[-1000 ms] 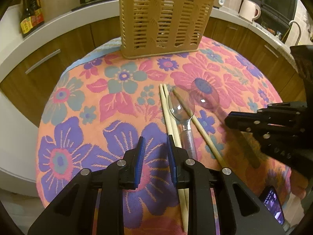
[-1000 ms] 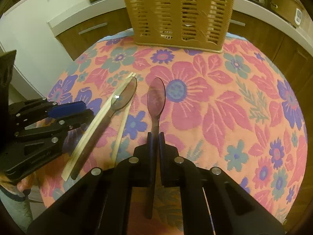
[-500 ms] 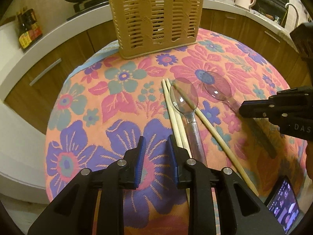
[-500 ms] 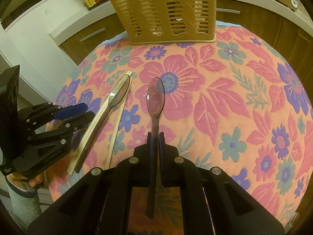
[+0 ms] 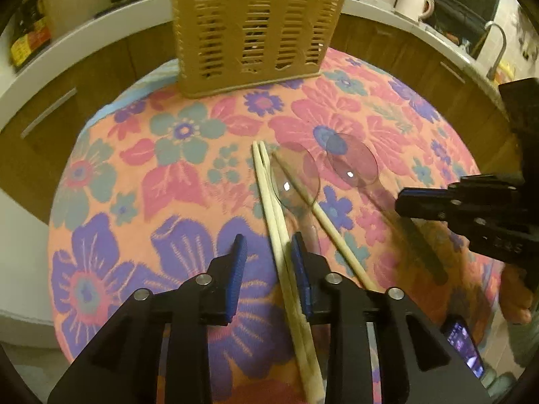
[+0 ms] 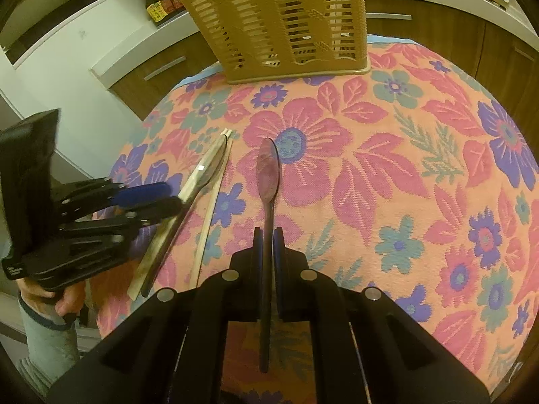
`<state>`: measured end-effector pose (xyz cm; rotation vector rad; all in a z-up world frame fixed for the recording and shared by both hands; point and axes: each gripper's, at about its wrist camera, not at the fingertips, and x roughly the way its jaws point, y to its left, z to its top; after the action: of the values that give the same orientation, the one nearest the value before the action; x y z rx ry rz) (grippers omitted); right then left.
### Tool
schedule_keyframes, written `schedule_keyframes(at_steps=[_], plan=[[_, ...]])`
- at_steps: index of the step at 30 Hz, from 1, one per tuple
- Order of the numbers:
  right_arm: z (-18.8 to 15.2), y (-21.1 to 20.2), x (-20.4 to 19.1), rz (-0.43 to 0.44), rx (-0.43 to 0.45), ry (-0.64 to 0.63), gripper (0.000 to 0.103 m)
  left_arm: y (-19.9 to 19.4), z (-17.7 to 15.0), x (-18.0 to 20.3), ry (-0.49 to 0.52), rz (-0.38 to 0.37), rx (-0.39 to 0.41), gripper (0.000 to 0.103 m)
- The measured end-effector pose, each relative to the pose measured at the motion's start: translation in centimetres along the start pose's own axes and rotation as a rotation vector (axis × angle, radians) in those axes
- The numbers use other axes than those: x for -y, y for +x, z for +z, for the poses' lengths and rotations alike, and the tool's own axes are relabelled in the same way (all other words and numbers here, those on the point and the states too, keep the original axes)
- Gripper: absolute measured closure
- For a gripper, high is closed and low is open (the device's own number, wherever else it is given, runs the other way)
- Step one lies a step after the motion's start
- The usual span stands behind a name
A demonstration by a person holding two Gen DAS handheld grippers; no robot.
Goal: Organize utensils
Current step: 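Grasp a clear spoon with the right tool while the left tool grasps chopsticks, then carry the spoon and chopsticks over the tan basket and open both tools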
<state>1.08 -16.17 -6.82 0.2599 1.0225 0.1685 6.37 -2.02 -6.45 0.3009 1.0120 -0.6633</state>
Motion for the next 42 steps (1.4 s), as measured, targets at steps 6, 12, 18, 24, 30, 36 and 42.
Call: schedule_keyframes(at_steps=[6, 12, 18, 24, 30, 36, 42], plan=[[0.0, 0.1, -0.2, 0.008, 0.004, 0.005, 0.098, 1.0, 1.1, 1.8, 0.065, 0.081, -0.047, 0.07], [0.9, 0.2, -0.3, -0.013, -0.026, -0.019, 0.075, 1.4, 1.5, 1.9, 0.084, 0.091, -0.058, 0.074], [1.7, 1.2, -1.0, -0.084, -0.079, -0.071, 0.072, 1.6, 2.0, 2.1, 0.094, 0.102, -0.059, 0.079], [3.0, 3.3, -2.7, -0.191, -0.146, -0.145, 0.084, 1.5, 1.9, 2.4, 0.11, 0.137, -0.055, 0.091], [3.7, 3.0, -2.4, -0.191, -0.147, -0.157, 0.094, 0.3, 1.2, 2.2, 0.077, 0.099, 0.042, 0.093], [5.8, -2.2, -1.8, -0.123, 0.004, -0.143, 0.094, -5.0, 2.5, 0.8, 0.009, 0.017, 0.245, 0.093], [10.2, -8.4, -2.4, -0.11, 0.225, -0.163, 0.094, -11.0, 6.5, -0.3, -0.016, 0.002, 0.472, 0.093]])
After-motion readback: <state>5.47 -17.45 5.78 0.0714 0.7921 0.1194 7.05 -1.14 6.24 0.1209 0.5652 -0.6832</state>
